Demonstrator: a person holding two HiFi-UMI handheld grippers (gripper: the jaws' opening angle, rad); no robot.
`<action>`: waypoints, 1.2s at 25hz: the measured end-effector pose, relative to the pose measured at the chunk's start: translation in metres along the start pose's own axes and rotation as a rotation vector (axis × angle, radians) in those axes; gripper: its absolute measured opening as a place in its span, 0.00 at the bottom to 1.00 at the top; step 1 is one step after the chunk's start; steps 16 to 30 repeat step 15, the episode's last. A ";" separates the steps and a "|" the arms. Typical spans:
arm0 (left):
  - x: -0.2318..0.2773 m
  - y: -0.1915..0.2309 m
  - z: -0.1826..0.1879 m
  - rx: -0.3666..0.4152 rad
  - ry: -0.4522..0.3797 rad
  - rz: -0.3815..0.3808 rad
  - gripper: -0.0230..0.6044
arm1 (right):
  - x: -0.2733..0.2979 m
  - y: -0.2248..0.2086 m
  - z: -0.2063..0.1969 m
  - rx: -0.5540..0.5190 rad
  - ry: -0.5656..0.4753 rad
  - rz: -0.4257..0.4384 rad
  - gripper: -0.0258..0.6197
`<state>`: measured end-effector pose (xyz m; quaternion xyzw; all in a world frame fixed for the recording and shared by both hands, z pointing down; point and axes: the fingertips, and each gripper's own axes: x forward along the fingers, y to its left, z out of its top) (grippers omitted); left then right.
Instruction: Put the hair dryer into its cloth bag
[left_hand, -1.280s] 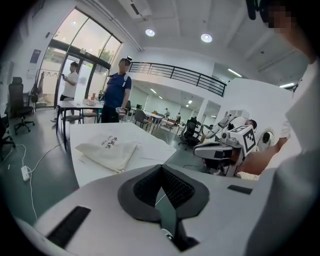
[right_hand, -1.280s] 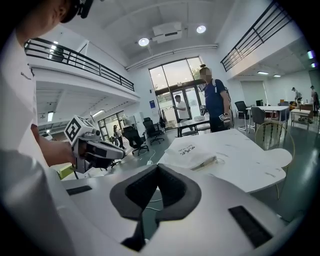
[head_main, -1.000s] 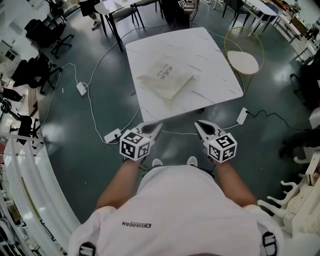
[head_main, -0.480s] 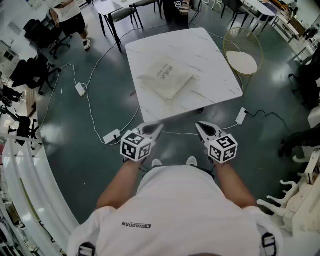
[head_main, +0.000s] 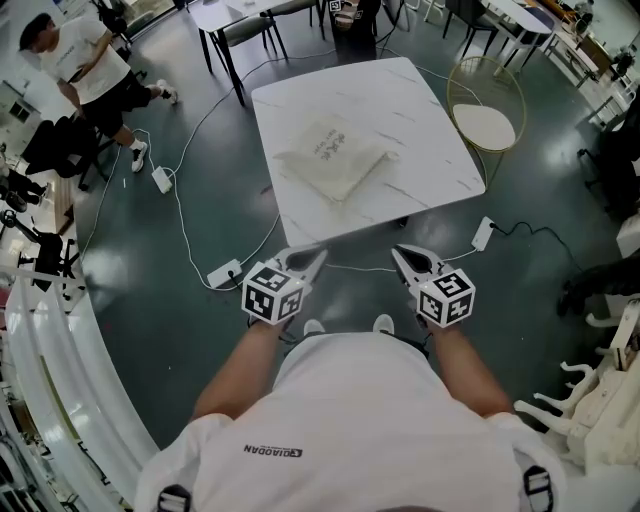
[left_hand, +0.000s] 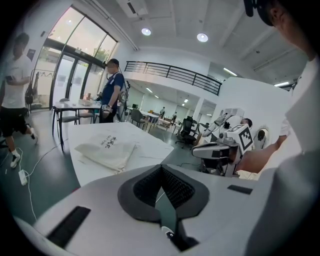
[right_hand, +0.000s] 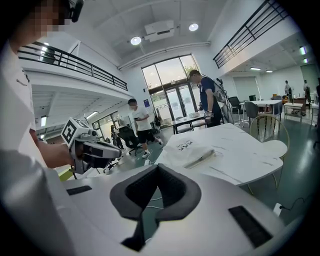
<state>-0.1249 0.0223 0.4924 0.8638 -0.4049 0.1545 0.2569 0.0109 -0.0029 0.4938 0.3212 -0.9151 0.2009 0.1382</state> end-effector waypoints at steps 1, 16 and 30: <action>0.000 0.000 0.000 0.000 0.000 0.001 0.08 | 0.000 0.000 0.000 0.001 0.001 0.001 0.07; -0.003 -0.002 0.002 -0.005 0.001 0.008 0.08 | 0.000 0.003 0.001 0.002 0.009 0.016 0.07; -0.003 -0.002 0.002 -0.005 0.001 0.008 0.08 | 0.000 0.003 0.001 0.002 0.009 0.016 0.07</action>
